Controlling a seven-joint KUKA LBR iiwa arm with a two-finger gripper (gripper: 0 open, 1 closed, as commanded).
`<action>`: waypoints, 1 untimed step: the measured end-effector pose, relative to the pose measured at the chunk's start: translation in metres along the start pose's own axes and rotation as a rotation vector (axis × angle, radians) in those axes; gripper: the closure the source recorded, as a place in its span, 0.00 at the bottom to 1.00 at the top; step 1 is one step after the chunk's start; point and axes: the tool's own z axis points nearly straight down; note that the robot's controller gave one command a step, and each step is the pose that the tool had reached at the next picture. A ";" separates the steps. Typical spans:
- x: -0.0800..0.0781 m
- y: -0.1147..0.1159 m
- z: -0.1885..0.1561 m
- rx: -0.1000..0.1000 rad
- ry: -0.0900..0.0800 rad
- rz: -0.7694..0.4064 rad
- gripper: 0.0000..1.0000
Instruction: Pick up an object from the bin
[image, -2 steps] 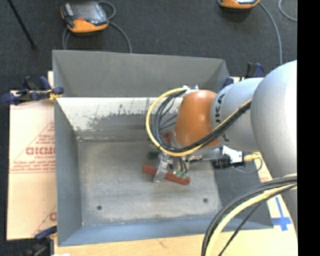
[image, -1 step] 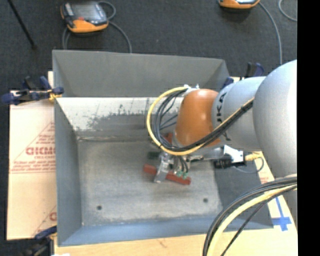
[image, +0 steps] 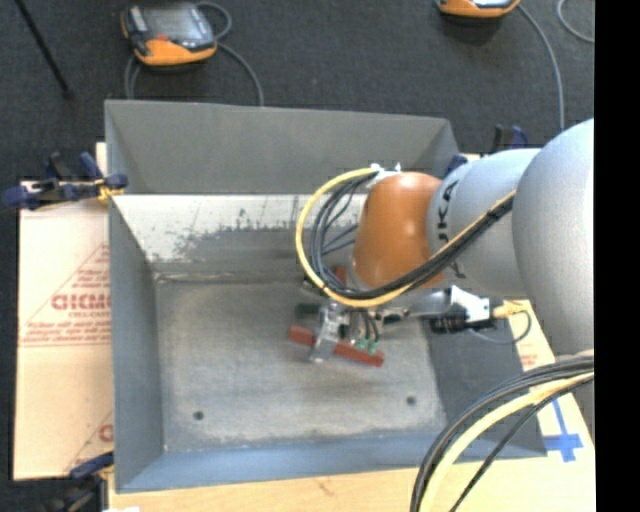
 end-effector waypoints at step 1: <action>-0.001 0.000 -0.006 -0.001 -0.002 0.000 1.00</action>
Offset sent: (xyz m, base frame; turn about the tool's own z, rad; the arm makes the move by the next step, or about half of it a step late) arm 0.0001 0.0000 0.0765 0.0000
